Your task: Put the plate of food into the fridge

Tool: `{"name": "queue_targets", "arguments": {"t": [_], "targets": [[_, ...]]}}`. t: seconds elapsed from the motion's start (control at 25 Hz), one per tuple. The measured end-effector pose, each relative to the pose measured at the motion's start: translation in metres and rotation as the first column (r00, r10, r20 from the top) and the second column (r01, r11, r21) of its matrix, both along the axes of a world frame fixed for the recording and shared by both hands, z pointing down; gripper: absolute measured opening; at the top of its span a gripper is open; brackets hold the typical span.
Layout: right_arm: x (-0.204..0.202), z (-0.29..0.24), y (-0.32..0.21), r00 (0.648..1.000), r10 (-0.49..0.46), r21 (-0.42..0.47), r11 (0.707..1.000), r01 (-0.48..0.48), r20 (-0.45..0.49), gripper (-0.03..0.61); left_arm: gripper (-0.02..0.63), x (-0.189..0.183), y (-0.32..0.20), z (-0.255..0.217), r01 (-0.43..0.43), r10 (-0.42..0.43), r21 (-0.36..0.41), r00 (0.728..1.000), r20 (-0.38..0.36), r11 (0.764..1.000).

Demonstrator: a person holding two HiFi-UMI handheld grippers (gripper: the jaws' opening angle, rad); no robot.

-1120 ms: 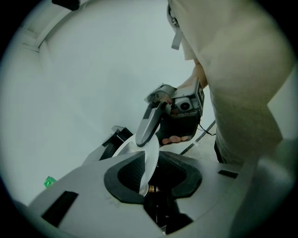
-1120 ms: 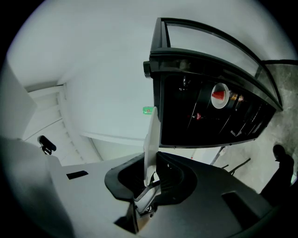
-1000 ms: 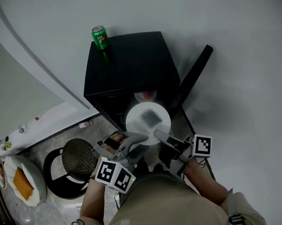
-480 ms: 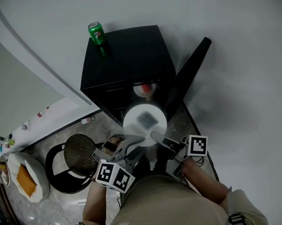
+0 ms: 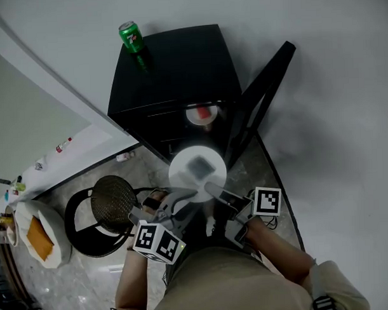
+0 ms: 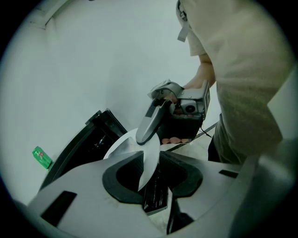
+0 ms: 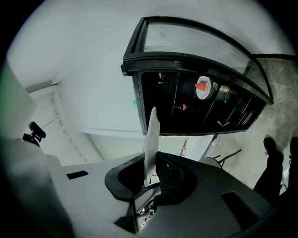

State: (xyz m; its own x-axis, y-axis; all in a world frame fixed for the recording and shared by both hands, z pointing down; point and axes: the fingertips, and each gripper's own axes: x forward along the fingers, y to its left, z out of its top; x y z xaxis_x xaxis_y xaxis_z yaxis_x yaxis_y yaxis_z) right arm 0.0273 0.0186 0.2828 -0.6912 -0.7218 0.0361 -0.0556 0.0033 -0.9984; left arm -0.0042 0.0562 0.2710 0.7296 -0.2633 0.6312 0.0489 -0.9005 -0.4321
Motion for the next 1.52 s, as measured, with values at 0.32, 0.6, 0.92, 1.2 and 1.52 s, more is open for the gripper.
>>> {"name": "queue_targets", "arguments": {"t": [0.32,0.6,0.92,1.2,1.52], "targets": [[0.002,0.020,0.001,1.000,-0.009,-0.017,1.000,0.009,-0.016,0.051,0.100,-0.002,0.001,0.016,0.047,-0.046,-0.063,0.999,0.021,0.997],[-0.007,0.027,-0.002,1.000,-0.003,-0.004,1.000,0.003,-0.022,0.049,0.127,-0.012,-0.004,0.025,0.084,-0.084,-0.118,0.996,0.004,0.989],[-0.030,0.046,-0.014,0.999,0.045,-0.043,0.998,-0.046,-0.014,0.049,0.127,-0.043,-0.019,0.037,0.065,-0.067,-0.127,0.998,-0.011,0.990],[-0.043,0.064,-0.018,0.995,0.098,-0.069,0.993,-0.100,-0.035,0.049,0.127,-0.075,-0.034,0.037,0.066,-0.074,-0.139,0.996,-0.057,0.988],[-0.043,0.083,-0.029,0.987,0.157,-0.054,0.986,-0.160,-0.041,0.046,0.127,-0.095,-0.047,0.049,0.072,-0.092,-0.197,0.991,-0.097,0.978]]}}
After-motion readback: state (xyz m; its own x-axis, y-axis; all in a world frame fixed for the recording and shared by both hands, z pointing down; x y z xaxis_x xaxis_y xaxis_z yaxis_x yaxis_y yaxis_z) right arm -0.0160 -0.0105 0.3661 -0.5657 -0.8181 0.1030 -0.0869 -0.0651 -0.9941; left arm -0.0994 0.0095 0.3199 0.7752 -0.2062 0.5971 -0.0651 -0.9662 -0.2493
